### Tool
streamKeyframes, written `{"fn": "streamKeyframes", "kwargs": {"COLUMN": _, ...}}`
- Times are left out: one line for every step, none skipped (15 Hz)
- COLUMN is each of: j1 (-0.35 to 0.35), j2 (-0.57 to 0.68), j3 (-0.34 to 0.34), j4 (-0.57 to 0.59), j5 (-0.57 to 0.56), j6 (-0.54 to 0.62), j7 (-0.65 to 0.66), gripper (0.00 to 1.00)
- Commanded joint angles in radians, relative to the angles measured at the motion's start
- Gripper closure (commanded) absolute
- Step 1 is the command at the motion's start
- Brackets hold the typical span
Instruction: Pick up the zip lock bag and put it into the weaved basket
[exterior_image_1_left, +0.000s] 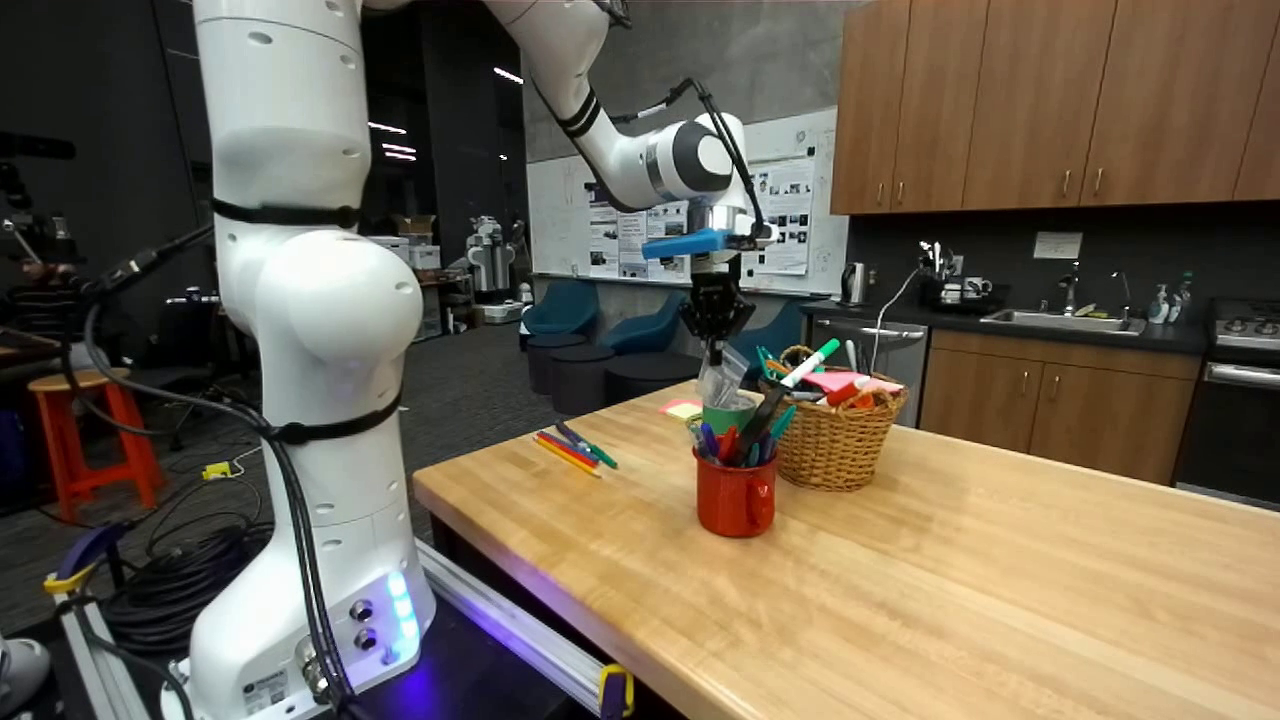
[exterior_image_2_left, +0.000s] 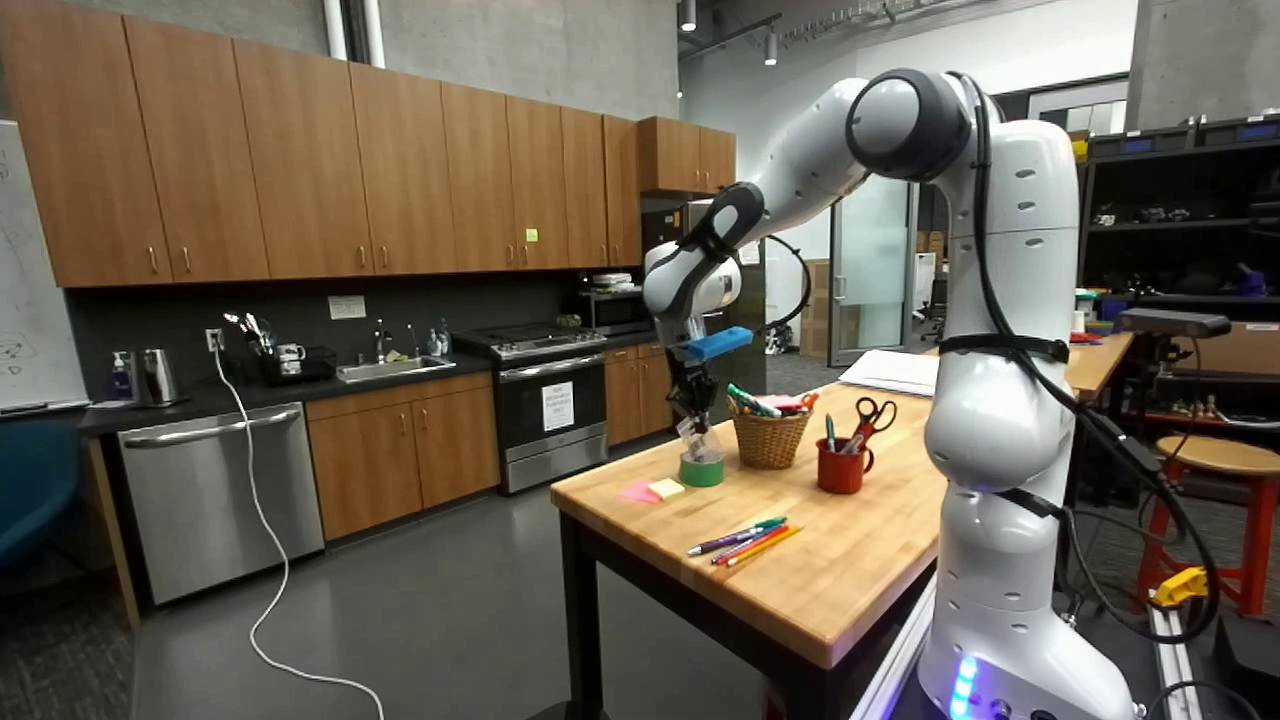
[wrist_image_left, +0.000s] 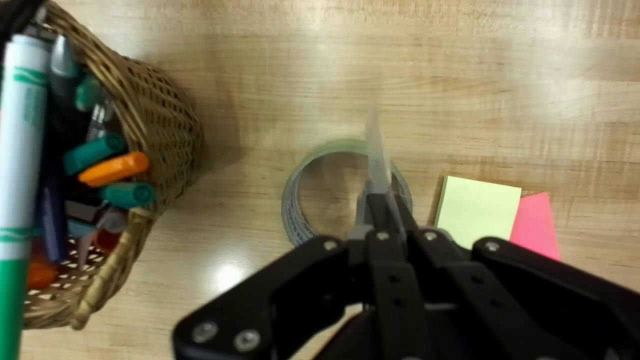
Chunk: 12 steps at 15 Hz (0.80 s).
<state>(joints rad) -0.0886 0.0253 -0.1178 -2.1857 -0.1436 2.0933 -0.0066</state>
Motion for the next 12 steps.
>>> {"fn": "streamKeyframes", "kwargs": {"j1": -0.019, "j2": -0.149, "j3": -0.006, "j4": -0.092, "j5": 0.049, "j6": 0.000, "j7": -0.025, "gripper": 0.99}}
{"fn": "streamKeyframes", "kwargs": {"j1": -0.020, "j2": -0.181, "j3": -0.007, "j4": -0.107, "j5": 0.061, "j6": 0.009, "j7": -0.049, "gripper": 0.99}}
{"fn": "streamKeyframes", "kwargs": {"j1": -0.017, "j2": -0.213, "j3": -0.006, "j4": -0.120, "j5": 0.065, "j6": 0.017, "j7": -0.079, "gripper": 0.99}}
{"fn": "streamKeyframes", "kwargs": {"j1": -0.014, "j2": -0.243, "j3": -0.006, "j4": -0.128, "j5": 0.073, "j6": 0.018, "j7": -0.109, "gripper": 0.99}}
{"fn": "streamKeyframes", "kwargs": {"j1": -0.008, "j2": -0.274, "j3": -0.005, "j4": -0.135, "j5": 0.084, "j6": 0.022, "j7": -0.144, "gripper": 0.99}}
{"fn": "streamKeyframes", "kwargs": {"j1": -0.004, "j2": -0.301, "j3": -0.006, "j4": -0.140, "j5": 0.094, "j6": 0.025, "j7": -0.169, "gripper": 0.99}}
{"fn": "streamKeyframes", "kwargs": {"j1": -0.001, "j2": -0.332, "j3": -0.010, "j4": -0.145, "j5": 0.107, "j6": 0.028, "j7": -0.193, "gripper": 0.99}}
{"fn": "streamKeyframes", "kwargs": {"j1": -0.001, "j2": -0.357, "j3": -0.014, "j4": -0.150, "j5": 0.114, "j6": 0.029, "j7": -0.206, "gripper": 0.99}}
{"fn": "streamKeyframes", "kwargs": {"j1": -0.005, "j2": -0.381, "j3": -0.018, "j4": -0.153, "j5": 0.114, "j6": 0.028, "j7": -0.209, "gripper": 0.99}}
{"fn": "streamKeyframes", "kwargs": {"j1": -0.008, "j2": -0.402, "j3": -0.025, "j4": -0.156, "j5": 0.120, "j6": 0.025, "j7": -0.215, "gripper": 0.99}}
{"fn": "streamKeyframes", "kwargs": {"j1": -0.012, "j2": -0.420, "j3": -0.031, "j4": -0.160, "j5": 0.119, "j6": 0.022, "j7": -0.218, "gripper": 0.99}}
{"fn": "streamKeyframes", "kwargs": {"j1": -0.017, "j2": -0.436, "j3": -0.038, "j4": -0.163, "j5": 0.113, "j6": 0.019, "j7": -0.219, "gripper": 0.99}}
